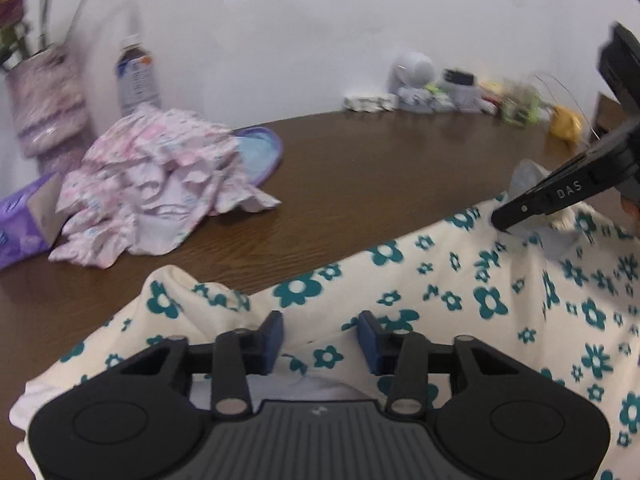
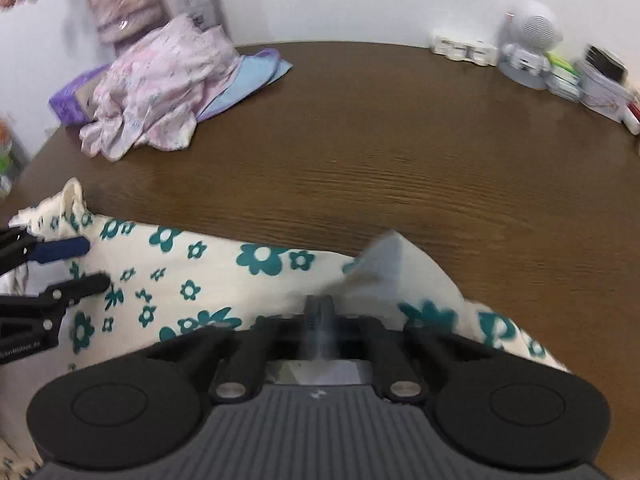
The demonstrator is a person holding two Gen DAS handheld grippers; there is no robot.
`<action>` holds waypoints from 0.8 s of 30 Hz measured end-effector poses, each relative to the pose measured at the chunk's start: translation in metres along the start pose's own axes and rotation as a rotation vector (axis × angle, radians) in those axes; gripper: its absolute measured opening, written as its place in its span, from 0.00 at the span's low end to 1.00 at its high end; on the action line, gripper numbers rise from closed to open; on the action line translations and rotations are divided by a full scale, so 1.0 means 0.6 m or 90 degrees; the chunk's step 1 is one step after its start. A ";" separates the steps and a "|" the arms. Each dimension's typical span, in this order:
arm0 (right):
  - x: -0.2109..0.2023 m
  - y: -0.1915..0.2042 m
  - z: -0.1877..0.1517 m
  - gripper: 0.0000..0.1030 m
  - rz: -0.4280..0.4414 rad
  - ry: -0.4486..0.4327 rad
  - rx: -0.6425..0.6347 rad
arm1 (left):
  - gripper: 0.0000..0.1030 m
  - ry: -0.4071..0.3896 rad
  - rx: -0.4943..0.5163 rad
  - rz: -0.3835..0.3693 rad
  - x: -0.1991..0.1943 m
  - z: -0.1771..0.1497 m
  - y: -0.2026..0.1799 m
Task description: Fold clothes
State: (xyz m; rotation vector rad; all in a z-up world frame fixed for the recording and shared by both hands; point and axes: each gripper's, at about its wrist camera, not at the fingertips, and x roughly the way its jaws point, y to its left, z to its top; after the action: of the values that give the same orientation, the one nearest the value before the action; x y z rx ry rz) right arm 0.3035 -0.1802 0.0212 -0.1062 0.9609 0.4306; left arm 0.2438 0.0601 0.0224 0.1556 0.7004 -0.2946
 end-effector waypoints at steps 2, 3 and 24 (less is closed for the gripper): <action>0.000 0.004 0.006 0.00 0.005 -0.029 -0.013 | 0.16 -0.013 -0.027 0.036 0.002 -0.003 0.014; -0.002 0.005 0.007 0.00 0.005 -0.049 -0.020 | 0.15 -0.019 -0.045 0.046 0.003 -0.006 0.022; -0.041 0.035 -0.072 0.01 0.001 0.019 -0.128 | 0.26 -0.030 -0.049 0.023 0.001 -0.015 0.027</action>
State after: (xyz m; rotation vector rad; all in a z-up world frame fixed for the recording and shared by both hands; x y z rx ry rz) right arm 0.2494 -0.1808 0.0185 -0.2944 0.9461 0.5281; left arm 0.2441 0.0775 0.0159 0.0872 0.6609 -0.2357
